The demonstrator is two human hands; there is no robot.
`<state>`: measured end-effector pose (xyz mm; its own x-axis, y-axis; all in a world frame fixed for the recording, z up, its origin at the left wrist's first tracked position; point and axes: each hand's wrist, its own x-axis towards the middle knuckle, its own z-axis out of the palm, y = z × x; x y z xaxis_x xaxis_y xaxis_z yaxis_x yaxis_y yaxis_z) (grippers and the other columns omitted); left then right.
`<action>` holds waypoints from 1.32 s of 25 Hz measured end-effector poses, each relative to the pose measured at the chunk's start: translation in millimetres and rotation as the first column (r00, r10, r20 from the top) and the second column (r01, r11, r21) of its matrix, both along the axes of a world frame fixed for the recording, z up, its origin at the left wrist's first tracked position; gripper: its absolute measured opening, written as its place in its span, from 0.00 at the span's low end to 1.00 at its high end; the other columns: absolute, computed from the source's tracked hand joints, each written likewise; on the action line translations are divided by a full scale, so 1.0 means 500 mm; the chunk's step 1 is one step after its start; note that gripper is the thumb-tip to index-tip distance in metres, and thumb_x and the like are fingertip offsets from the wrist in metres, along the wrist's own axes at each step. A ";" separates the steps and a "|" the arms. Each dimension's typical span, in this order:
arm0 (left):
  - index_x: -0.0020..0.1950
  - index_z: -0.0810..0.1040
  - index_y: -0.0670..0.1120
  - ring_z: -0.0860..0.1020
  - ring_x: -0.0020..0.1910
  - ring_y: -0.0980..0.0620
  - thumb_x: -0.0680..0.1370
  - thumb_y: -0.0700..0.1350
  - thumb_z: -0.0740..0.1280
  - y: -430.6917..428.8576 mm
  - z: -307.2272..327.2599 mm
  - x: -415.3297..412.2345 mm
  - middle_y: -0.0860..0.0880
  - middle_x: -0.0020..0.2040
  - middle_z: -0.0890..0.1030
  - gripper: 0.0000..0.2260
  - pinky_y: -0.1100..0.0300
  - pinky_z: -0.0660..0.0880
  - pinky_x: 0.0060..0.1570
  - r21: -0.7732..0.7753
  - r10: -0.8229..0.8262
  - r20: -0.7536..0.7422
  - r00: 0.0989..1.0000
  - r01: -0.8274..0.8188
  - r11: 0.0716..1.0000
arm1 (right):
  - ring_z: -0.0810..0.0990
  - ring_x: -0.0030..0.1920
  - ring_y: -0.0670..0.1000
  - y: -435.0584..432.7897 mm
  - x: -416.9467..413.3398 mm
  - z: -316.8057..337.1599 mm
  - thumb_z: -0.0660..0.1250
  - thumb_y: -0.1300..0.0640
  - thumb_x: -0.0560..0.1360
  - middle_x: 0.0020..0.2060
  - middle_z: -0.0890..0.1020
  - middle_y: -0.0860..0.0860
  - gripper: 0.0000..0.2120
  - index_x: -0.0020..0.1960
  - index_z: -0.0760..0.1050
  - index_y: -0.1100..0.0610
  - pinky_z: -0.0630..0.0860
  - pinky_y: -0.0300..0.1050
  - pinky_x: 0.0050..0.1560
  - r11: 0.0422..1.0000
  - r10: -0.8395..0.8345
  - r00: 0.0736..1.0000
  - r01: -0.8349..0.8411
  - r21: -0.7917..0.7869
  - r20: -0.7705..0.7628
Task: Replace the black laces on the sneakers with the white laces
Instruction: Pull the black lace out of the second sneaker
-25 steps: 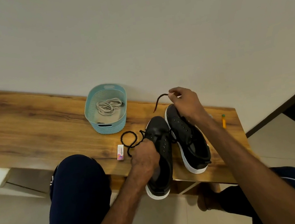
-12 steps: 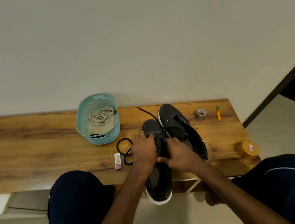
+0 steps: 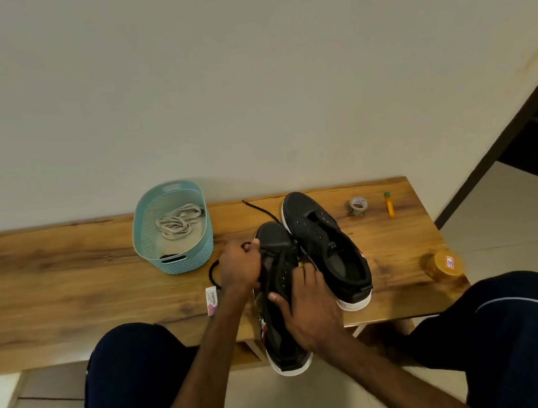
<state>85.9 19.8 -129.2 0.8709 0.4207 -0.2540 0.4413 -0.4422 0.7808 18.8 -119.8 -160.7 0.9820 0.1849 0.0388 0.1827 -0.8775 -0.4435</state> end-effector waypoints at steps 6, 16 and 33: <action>0.69 0.72 0.46 0.72 0.65 0.45 0.79 0.43 0.63 -0.022 0.006 -0.006 0.47 0.69 0.70 0.17 0.49 0.73 0.61 0.614 -0.468 -0.055 0.882 0.400 0.680 | 0.71 0.61 0.53 -0.011 0.018 0.000 0.51 0.34 0.79 0.66 0.70 0.52 0.28 0.68 0.63 0.53 0.74 0.51 0.59 0.997 0.009 1.000 -0.007 0.076 -0.020; 0.60 0.76 0.49 0.69 0.65 0.46 0.83 0.52 0.56 -0.045 -0.033 0.002 0.47 0.67 0.69 0.14 0.42 0.67 0.65 0.636 -0.508 -0.274 0.817 0.550 0.542 | 0.55 0.77 0.42 -0.002 0.015 -0.024 0.48 0.41 0.83 0.79 0.59 0.47 0.29 0.81 0.47 0.47 0.58 0.46 0.77 0.882 -0.073 0.989 0.123 0.454 -0.126; 0.62 0.73 0.47 0.78 0.46 0.48 0.81 0.47 0.64 -0.002 -0.009 0.005 0.46 0.50 0.81 0.11 0.54 0.76 0.44 0.497 -0.501 -0.079 0.862 0.470 0.730 | 0.72 0.66 0.53 -0.004 0.019 -0.002 0.47 0.40 0.83 0.66 0.74 0.51 0.24 0.71 0.64 0.53 0.70 0.52 0.65 0.985 -0.086 0.971 0.117 0.128 -0.223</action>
<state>88.3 18.6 -133.6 0.9968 -0.0112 -0.0797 0.0234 -0.9070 0.4204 28.1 -121.9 -161.5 0.9831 0.0915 -0.1583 -0.0180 -0.8133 -0.5816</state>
